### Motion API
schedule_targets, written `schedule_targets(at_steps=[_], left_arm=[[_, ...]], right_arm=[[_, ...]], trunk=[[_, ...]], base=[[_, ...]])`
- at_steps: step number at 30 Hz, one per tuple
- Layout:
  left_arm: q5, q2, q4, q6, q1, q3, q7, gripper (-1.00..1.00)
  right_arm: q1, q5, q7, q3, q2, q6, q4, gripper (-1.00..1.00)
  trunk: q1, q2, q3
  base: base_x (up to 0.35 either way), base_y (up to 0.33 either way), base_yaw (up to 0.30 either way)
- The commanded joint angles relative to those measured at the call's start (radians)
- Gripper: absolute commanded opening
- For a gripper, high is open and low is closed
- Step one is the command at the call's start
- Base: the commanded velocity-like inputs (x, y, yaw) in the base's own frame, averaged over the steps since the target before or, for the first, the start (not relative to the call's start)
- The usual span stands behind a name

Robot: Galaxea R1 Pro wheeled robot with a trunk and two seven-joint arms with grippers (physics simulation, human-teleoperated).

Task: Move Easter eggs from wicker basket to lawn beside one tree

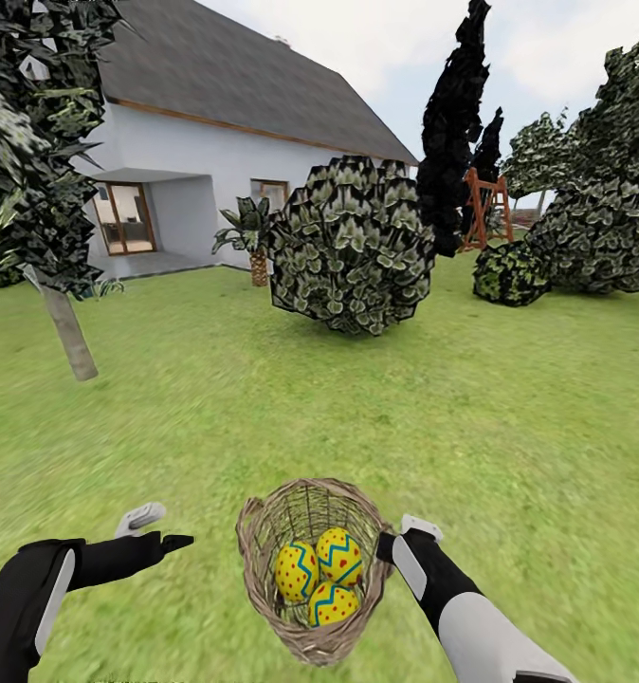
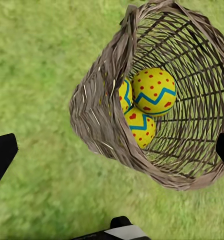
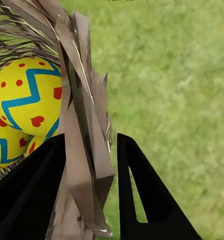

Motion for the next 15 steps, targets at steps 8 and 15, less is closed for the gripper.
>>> schedule_targets(at_steps=[8,15], left_arm=[[-0.003,0.0,0.0,0.007,-0.001,0.002,-0.006,1.0],[-0.003,0.0,0.0,0.007,-0.001,0.001,-0.006,1.0]], right_arm=[[-0.001,-0.014,-0.006,-0.001,0.0,0.002,-0.003,-1.0],[-0.001,-0.014,-0.006,-0.001,0.0,0.002,-0.003,-1.0]], trunk=[[0.001,-0.002,-0.002],[0.001,-0.002,-0.002]], base=[[0.104,0.017,0.214],[0.194,0.152,0.208]])
